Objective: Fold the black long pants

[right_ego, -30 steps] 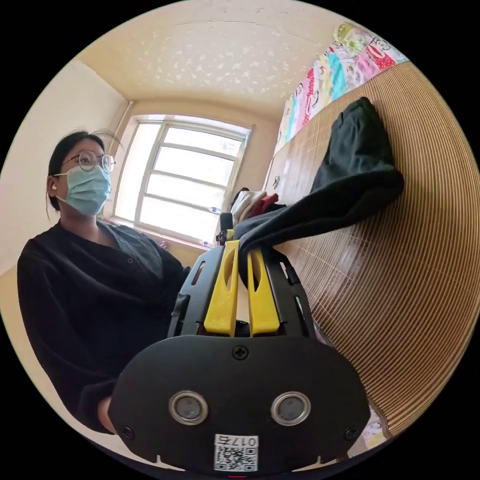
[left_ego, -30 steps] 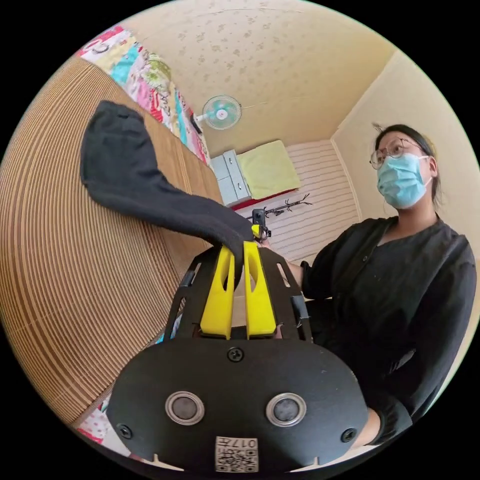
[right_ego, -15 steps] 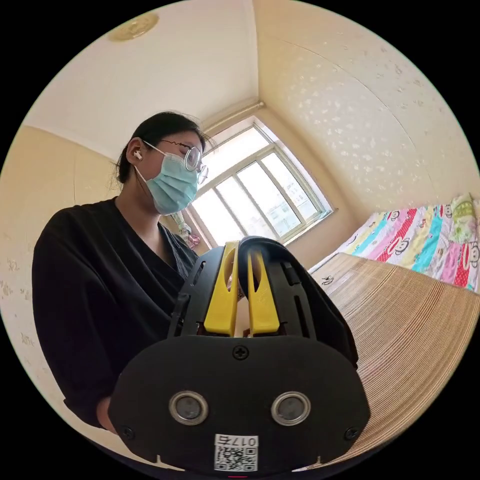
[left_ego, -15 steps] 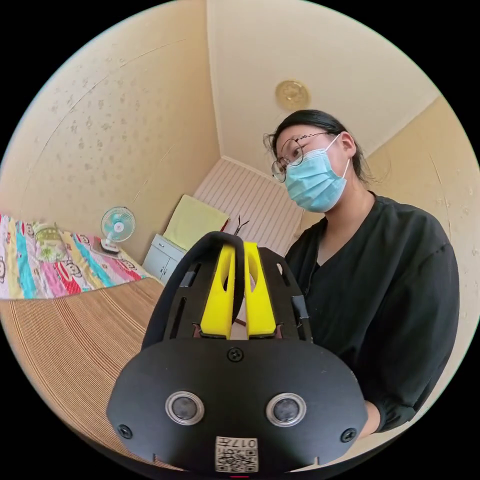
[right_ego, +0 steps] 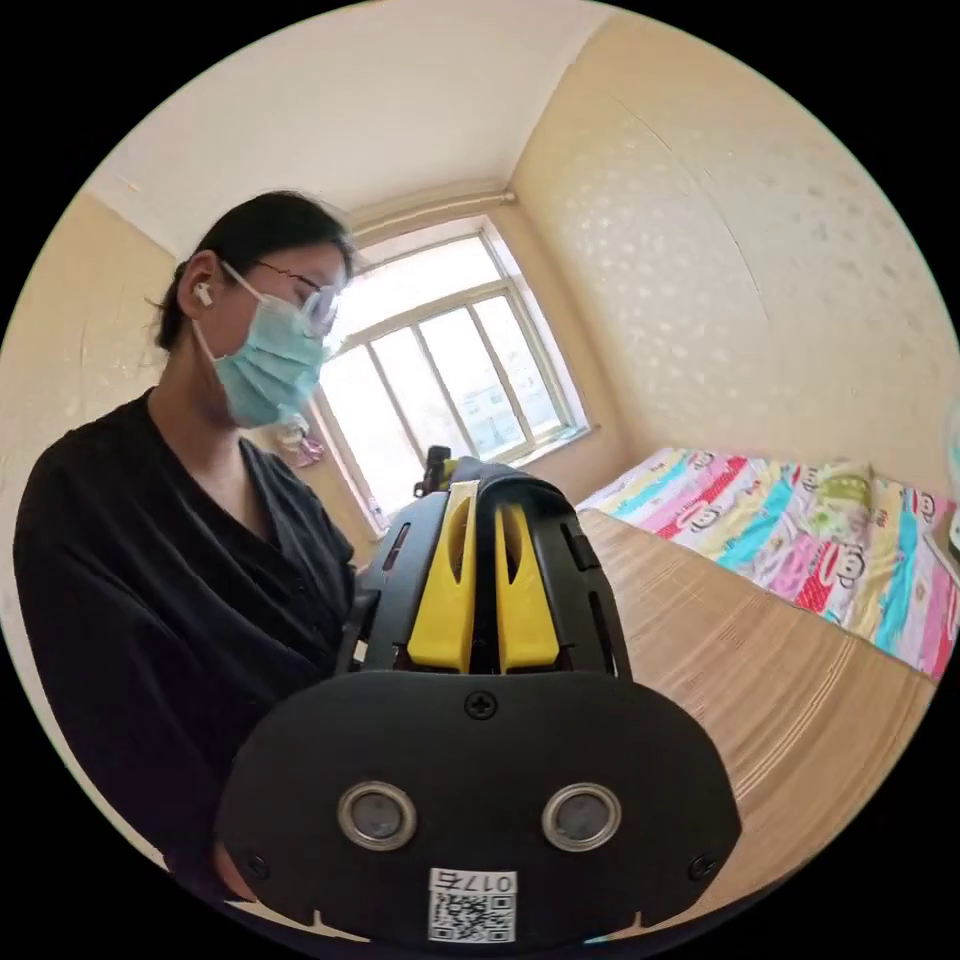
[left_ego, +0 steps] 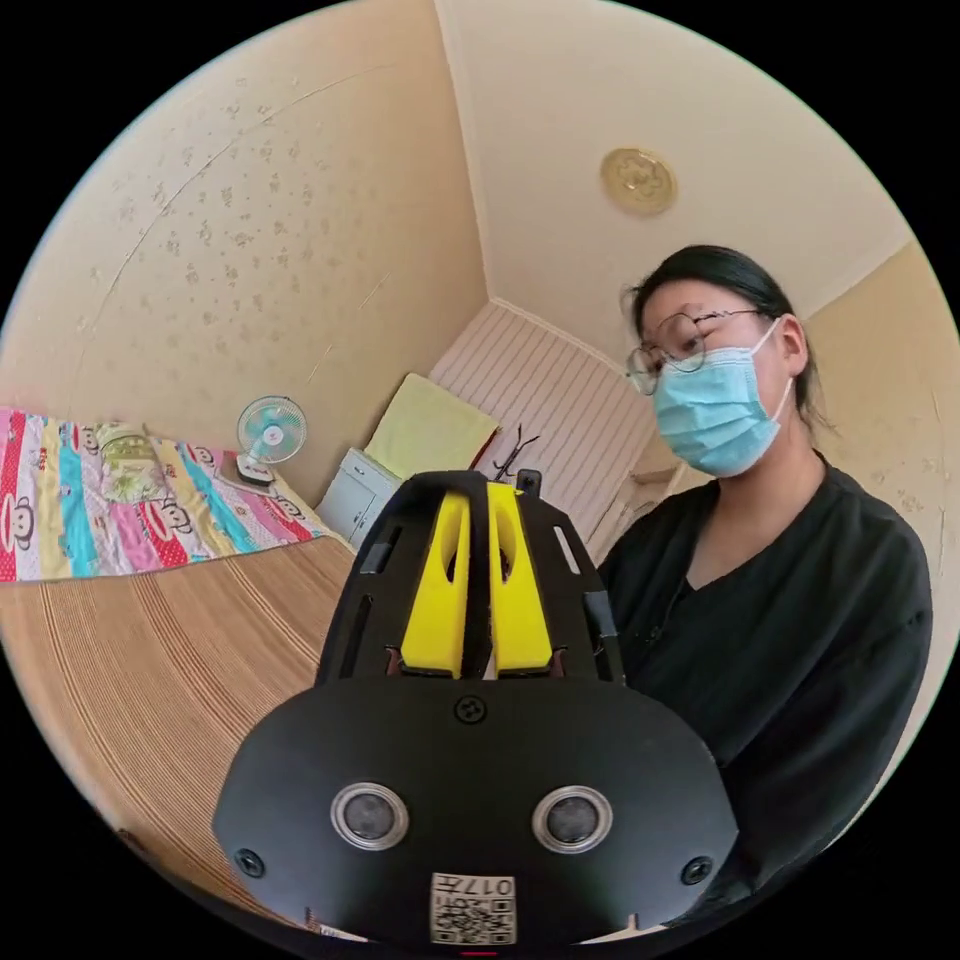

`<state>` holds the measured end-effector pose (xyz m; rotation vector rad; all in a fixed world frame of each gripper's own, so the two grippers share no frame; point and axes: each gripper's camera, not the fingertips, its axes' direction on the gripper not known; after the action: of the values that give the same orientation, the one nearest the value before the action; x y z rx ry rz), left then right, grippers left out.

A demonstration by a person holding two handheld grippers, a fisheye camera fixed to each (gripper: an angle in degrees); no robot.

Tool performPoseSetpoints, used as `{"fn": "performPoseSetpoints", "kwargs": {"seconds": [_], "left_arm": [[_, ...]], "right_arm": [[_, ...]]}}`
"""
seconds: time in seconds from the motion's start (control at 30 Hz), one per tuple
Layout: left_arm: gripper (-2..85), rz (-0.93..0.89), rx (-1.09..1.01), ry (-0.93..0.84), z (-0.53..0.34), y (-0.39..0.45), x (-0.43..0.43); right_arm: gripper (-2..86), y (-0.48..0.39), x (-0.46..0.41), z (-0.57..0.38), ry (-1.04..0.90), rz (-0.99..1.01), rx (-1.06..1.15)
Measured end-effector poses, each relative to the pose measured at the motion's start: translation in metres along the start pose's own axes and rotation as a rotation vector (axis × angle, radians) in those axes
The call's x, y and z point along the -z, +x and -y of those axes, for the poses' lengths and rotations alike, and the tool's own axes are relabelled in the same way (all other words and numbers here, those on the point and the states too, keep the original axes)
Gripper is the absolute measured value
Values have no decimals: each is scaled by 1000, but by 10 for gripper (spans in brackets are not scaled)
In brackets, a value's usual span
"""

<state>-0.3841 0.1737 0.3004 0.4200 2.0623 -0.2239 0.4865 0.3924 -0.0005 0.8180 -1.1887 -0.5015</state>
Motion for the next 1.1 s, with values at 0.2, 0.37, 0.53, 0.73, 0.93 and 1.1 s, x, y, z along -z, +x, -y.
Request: {"fn": "performPoseSetpoints", "kwargs": {"seconds": [0.2, 0.37, 0.53, 0.73, 0.93, 1.1], "left_arm": [[17, 98, 349, -51, -20, -236, -79], [26, 292, 481, -187, -35, -347, -123], [31, 226, 488, -126, -85, -386, -130], [34, 176, 585, -166, -196, -371, -124], [56, 287, 804, -305, -297, -387, -121], [138, 304, 895, -235, -315, -434, -89]], "right_arm": [[6, 183, -126, -11, -161, -235, -321], [6, 267, -201, -22, -336, -348, -457], [7, 296, -201, -57, -301, -293, -514], [13, 272, -178, -153, -333, -184, -602], [36, 262, -173, -259, -414, -174, -803], [104, 309, -155, -302, -399, -57, -1012]]}}
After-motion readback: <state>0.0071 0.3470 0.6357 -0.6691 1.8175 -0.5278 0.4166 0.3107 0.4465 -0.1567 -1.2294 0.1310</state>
